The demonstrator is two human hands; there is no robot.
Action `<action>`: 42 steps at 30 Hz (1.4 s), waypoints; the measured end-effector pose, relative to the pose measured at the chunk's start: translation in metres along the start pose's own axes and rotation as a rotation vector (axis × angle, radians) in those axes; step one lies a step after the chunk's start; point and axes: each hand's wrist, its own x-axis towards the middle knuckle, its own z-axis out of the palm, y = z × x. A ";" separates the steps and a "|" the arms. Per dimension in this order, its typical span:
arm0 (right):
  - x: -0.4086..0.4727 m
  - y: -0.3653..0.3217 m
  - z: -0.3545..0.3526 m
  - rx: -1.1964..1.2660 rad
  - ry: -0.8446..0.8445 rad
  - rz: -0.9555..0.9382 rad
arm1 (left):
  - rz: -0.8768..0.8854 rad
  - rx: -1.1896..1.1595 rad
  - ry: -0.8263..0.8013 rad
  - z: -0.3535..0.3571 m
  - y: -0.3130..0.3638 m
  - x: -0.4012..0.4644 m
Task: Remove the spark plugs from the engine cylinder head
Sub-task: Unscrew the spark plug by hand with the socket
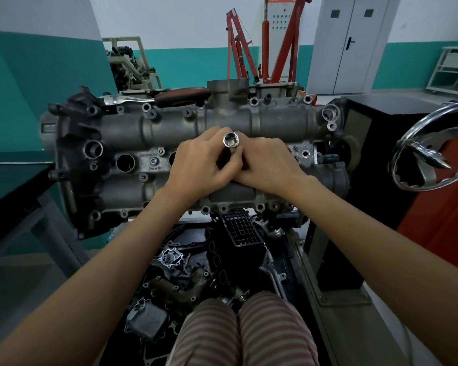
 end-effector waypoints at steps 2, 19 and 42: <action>0.000 0.001 0.000 -0.014 0.005 0.013 | -0.016 0.004 0.010 0.001 -0.001 -0.001; 0.000 0.002 0.000 -0.054 -0.004 0.012 | -0.016 -0.083 0.029 0.001 -0.002 -0.001; 0.000 0.002 0.001 -0.052 -0.024 0.001 | 0.002 -0.062 0.009 -0.001 -0.003 0.001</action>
